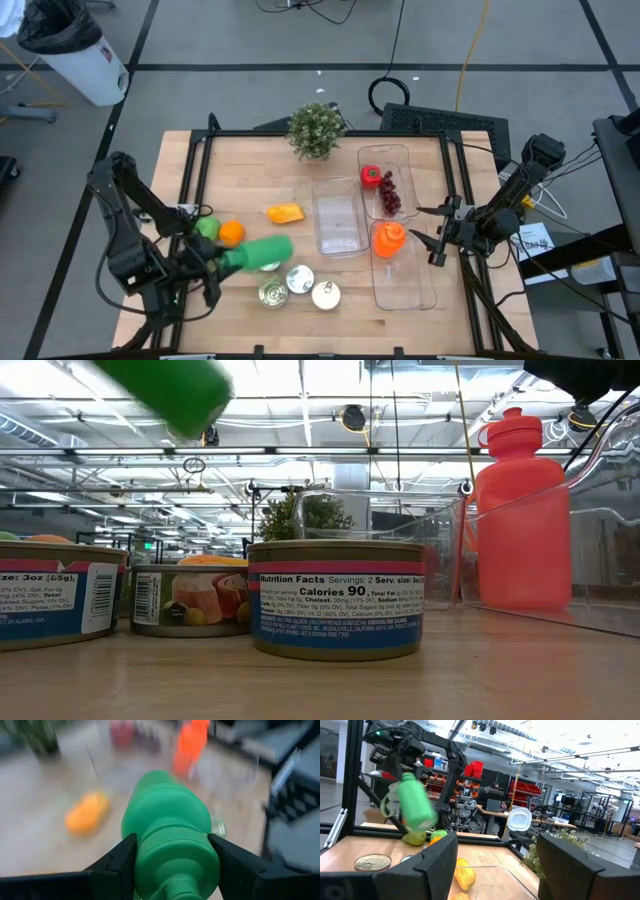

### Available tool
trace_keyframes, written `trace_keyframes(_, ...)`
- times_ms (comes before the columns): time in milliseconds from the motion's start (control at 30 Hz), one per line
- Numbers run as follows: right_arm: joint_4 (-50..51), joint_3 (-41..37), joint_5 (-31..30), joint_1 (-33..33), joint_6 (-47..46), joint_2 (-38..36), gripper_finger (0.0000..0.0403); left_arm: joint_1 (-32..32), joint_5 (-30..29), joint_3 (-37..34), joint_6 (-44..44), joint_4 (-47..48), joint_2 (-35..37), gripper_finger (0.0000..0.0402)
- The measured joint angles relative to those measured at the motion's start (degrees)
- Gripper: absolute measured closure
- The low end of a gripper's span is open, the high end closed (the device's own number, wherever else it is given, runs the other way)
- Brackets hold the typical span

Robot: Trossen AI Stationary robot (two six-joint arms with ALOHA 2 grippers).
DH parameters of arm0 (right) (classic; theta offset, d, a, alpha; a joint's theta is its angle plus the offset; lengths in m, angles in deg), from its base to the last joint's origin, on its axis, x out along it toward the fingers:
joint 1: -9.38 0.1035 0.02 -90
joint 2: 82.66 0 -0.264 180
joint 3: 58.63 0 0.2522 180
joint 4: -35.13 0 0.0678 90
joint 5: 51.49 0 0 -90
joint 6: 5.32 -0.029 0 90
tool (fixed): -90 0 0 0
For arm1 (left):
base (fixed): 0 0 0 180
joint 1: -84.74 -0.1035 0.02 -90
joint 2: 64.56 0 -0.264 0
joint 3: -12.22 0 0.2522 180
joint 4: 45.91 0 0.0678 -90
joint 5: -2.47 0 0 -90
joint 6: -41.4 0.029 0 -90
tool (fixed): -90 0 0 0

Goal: Pick & Place Food Item
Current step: Put the green water bottle into the bottom transparent bin

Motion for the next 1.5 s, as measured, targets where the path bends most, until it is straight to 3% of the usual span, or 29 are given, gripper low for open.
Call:
trace_keyframes(133,1.83,0.00,-0.14,0.00,2.12,0.00,0.0149,-2.33,-12.56,-0.91,6.74,-5.21,-0.71,0.0202)
trace_keyframes(300,2.99,0.00,-0.28,0.00,1.02,0.01,0.0149,-7.12,-17.45,-5.66,19.93,-20.16,-1.52,0.0202)
trace_keyframes(467,4.83,0.28,-0.24,0.00,-1.74,0.78,0.0149,-13.28,-9.80,-12.90,40.57,-47.25,-1.54,0.0203)
trace_keyframes(600,16.03,5.53,-0.48,-0.31,-2.98,5.19,0.0149,-17.11,-1.18,-17.96,59.91,-71.60,-1.52,0.0203)
trace_keyframes(667,20.57,9.95,-0.52,-0.87,-4.83,8.87,0.0146,-19.08,3.11,-19.54,65.28,-77.76,-1.52,0.0203)
trace_keyframes(933,33.64,29.50,-4.72,-1.60,-7.87,23.27,0.0086,-26.88,15.24,-19.85,65.67,-78.28,-1.52,0.0203)
trace_keyframes(1133,56.29,46.74,-5.76,-3.33,-12.90,29.13,0.0046,-30.73,22.03,-19.78,65.41,-78.44,-2.49,0.0203)
trace_keyframes(1200,64.33,51.65,-1.17,-5.18,-16.73,30.40,0.0046,-31.50,24.05,-19.78,65.52,-78.76,-2.93,0.0203)
trace_keyframes(1333,79.18,59.31,17.77,-11.40,-28.64,32.20,0.0054,-32.40,25.37,-19.74,66.50,-78.46,-4.01,0.0203)
trace_keyframes(1500,88.00,62.47,28.18,-20.49,-33.69,34.44,0.0059,-32.26,25.72,-19.74,68.69,-78.62,-3.90,0.0203)
